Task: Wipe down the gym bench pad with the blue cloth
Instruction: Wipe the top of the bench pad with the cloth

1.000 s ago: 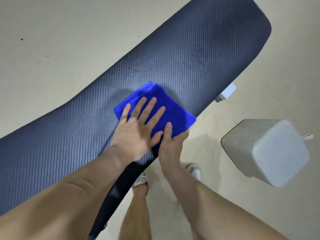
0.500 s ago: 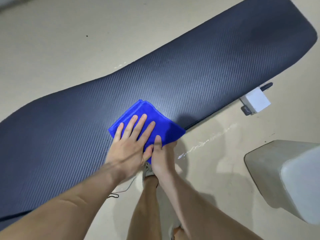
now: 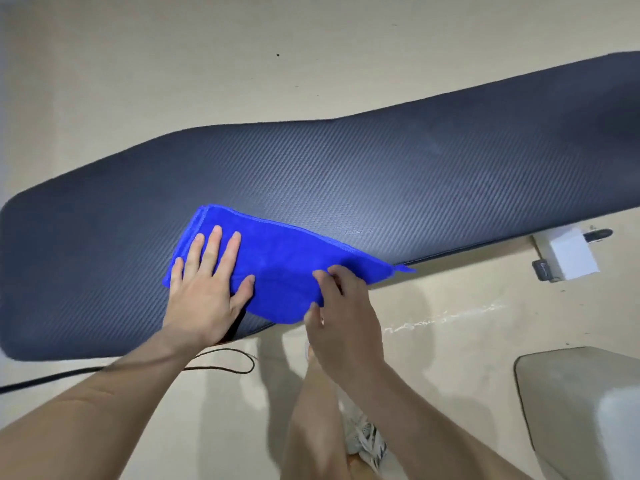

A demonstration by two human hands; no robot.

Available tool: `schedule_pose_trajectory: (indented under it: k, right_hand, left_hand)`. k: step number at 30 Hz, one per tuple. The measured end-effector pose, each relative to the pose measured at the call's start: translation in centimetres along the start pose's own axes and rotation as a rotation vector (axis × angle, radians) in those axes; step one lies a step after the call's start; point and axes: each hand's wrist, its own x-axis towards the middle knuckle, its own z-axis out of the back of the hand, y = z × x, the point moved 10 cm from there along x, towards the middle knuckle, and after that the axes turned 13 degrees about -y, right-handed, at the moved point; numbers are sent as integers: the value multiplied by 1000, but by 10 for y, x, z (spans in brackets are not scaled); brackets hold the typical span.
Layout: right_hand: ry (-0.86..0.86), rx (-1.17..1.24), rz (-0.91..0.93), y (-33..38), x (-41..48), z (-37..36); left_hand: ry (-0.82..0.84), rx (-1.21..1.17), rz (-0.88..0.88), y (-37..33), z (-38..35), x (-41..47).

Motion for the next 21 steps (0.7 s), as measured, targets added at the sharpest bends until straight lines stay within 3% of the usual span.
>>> schedule_pose_trajectory:
  k: [7,21]
  right_hand:
    - [225,-355,501,54,-15,-67]
    - [343,-452,781,117,74,-117]
  left_hand:
    - [-65,-19,227,85,4,-33]
    - [-194,-45,610,126,2,-16]
